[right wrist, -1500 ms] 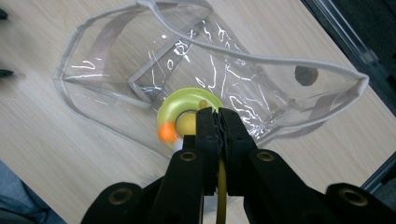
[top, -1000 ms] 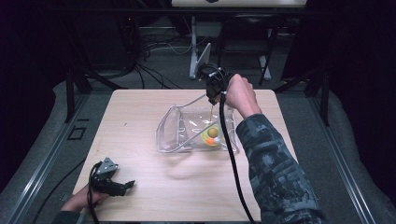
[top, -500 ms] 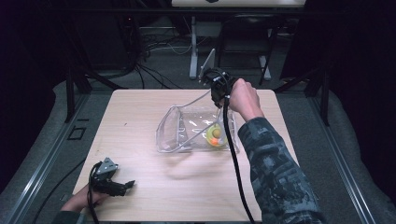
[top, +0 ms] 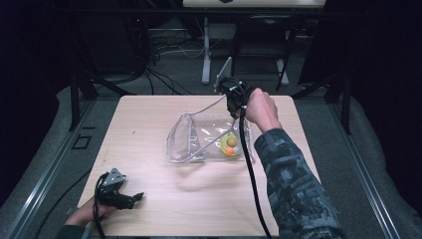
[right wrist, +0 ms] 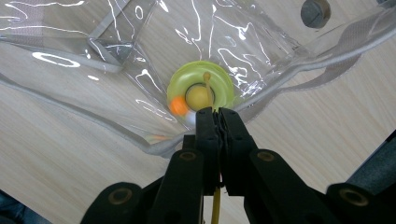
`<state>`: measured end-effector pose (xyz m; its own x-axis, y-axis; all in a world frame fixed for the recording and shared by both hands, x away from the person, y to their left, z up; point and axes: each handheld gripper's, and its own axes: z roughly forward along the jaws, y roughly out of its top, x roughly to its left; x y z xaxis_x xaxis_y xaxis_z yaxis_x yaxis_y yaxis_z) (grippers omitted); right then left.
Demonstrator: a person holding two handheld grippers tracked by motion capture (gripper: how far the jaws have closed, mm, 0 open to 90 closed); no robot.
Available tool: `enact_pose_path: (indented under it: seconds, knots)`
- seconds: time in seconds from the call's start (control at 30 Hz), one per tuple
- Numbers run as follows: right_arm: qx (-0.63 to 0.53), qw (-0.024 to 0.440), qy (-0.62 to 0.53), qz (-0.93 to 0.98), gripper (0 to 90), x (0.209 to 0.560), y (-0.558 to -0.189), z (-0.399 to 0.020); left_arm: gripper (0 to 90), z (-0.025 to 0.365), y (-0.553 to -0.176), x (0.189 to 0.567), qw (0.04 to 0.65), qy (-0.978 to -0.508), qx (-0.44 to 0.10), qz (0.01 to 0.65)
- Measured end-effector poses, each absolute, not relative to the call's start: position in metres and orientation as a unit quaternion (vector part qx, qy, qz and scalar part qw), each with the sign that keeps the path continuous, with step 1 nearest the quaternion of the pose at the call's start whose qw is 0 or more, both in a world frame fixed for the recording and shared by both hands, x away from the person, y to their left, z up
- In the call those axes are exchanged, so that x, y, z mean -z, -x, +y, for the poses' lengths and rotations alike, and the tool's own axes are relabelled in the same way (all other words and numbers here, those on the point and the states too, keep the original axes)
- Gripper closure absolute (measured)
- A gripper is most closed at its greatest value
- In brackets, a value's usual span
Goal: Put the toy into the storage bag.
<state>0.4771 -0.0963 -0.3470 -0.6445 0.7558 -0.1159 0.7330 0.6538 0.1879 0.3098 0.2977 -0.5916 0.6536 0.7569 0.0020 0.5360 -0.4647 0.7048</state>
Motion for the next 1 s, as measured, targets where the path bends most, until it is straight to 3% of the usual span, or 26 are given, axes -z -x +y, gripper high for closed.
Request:
enact_pose_path:
  seconds: [0.3,0.43,0.47,0.57,0.73,1.0]
  knots:
    - [-0.098,0.105,-0.409,0.901,71.9,0.336,-0.470,-0.104,0.1,0.298,-0.310,0.592,0.346,-0.841,-0.159,0.384]
    - [-0.129,0.106,-0.424,0.890,49.8,0.323,-0.463,-0.116,0.1,0.298,-0.310,0.592,0.346,-0.841,-0.159,0.384]
    - [-0.129,0.106,-0.424,0.890,49.8,0.323,-0.463,-0.116,0.1,0.298,-0.310,0.592,0.346,-0.841,-0.159,0.384]
    - [-0.148,0.108,-0.431,0.883,33.8,0.315,-0.457,-0.129,0.1,0.298,-0.310,0.592,0.346,-0.841,-0.160,0.384]
    - [-0.164,0.113,-0.443,0.874,17.7,0.309,-0.450,-0.150,0.1,0.298,-0.310,0.592,0.346,-0.841,-0.159,0.384]
    - [-0.179,0.135,-0.462,0.858,5.2,0.309,-0.438,-0.186,0.1,0.298,-0.310,0.592,0.346,-0.841,-0.159,0.384]
